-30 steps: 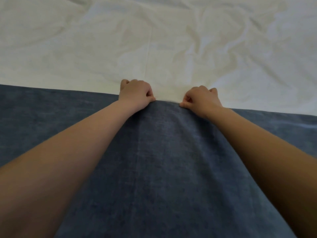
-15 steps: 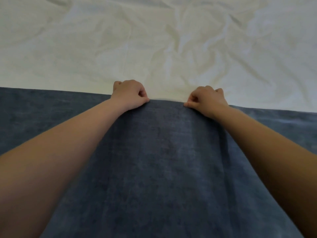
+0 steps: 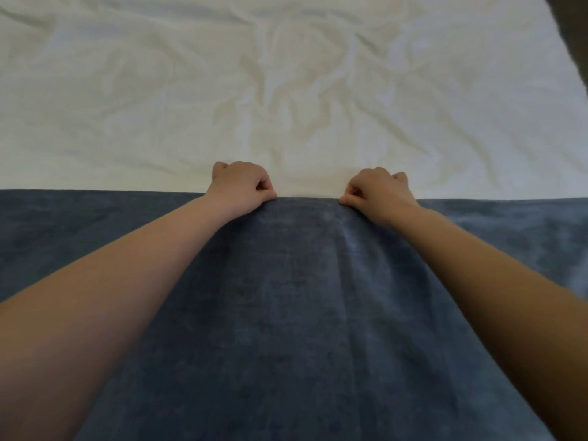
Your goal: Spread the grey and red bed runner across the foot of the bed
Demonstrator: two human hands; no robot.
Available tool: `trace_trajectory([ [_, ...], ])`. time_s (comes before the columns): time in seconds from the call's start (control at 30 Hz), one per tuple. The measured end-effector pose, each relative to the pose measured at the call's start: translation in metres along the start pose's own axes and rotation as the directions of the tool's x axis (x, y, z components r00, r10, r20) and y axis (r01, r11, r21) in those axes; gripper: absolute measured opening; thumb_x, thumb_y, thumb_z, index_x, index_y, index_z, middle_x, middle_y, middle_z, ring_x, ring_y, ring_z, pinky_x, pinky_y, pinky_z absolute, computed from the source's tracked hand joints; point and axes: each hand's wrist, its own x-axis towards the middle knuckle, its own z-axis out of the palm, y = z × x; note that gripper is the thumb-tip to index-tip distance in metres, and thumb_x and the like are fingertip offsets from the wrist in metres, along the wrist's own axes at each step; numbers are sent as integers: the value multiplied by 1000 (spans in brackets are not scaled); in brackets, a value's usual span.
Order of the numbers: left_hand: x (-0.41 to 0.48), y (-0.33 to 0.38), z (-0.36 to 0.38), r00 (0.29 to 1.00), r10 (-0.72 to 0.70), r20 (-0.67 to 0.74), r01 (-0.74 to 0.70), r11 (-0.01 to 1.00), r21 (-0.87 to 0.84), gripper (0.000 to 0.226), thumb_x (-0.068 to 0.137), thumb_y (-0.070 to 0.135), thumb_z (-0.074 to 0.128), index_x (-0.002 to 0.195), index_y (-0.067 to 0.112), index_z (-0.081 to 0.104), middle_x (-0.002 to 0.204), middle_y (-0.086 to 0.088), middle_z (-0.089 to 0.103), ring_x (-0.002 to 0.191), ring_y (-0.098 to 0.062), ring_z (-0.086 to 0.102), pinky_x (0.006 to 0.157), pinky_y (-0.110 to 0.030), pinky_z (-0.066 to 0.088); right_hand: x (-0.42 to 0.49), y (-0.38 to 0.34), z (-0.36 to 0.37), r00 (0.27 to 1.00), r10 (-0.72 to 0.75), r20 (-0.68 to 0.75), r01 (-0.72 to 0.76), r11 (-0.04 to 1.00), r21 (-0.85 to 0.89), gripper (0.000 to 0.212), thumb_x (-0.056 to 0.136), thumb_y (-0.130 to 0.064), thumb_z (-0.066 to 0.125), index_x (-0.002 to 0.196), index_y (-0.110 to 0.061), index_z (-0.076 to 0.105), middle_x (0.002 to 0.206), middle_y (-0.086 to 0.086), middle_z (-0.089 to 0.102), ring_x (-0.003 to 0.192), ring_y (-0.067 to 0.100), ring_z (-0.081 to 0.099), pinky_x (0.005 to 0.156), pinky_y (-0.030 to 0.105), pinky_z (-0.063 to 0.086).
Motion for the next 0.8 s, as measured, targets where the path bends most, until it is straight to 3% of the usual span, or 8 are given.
trace_trajectory([
  [0.27, 5, 15, 2, 1000, -13, -17, 12, 998, -63, 27, 83, 52, 57, 72, 29, 66, 78, 16, 63, 84, -11, 54, 84, -35, 25, -25, 59, -18, 998, 37, 45, -41, 995, 95, 25, 91, -44, 53, 75, -28, 63, 83, -10, 60, 84, 15, 54, 77, 37, 26],
  [0.43, 15, 46, 8, 998, 52, 36, -49, 995, -84, 17, 81, 47, 63, 69, 35, 64, 74, 20, 61, 83, -7, 53, 83, -33, 25, -26, 69, -15, 998, 66, 14, -66, 997, 30, 23, 90, -42, 57, 74, -27, 64, 83, -9, 62, 85, 16, 55, 79, 37, 29],
  [0.6, 15, 50, 14, 997, 66, -49, -68, 997, -33, 24, 84, 40, 63, 61, 34, 57, 68, 19, 58, 79, -8, 53, 80, -33, 20, -22, 70, -6, 991, 133, -28, -130, 988, 87, 20, 88, -42, 59, 74, -29, 63, 84, -11, 62, 88, 16, 54, 80, 38, 28],
  [0.7, 9, 51, 13, 998, 40, -56, -44, 996, -75, 19, 85, 39, 62, 67, 33, 61, 70, 17, 59, 82, -11, 54, 81, -34, 23, -23, 67, -14, 989, 144, 37, -147, 986, 76, 20, 90, -42, 56, 78, -27, 64, 86, -10, 61, 90, 17, 54, 81, 39, 28],
  [0.8, 2, 55, -1, 990, 50, -133, -60, 995, -76, 21, 90, 41, 53, 80, 27, 66, 83, 7, 65, 90, -20, 57, 85, -38, 32, -26, 50, -24, 990, 127, 59, -124, 991, -51, 23, 92, -43, 49, 91, -24, 62, 99, -2, 60, 98, 22, 52, 87, 43, 33],
])
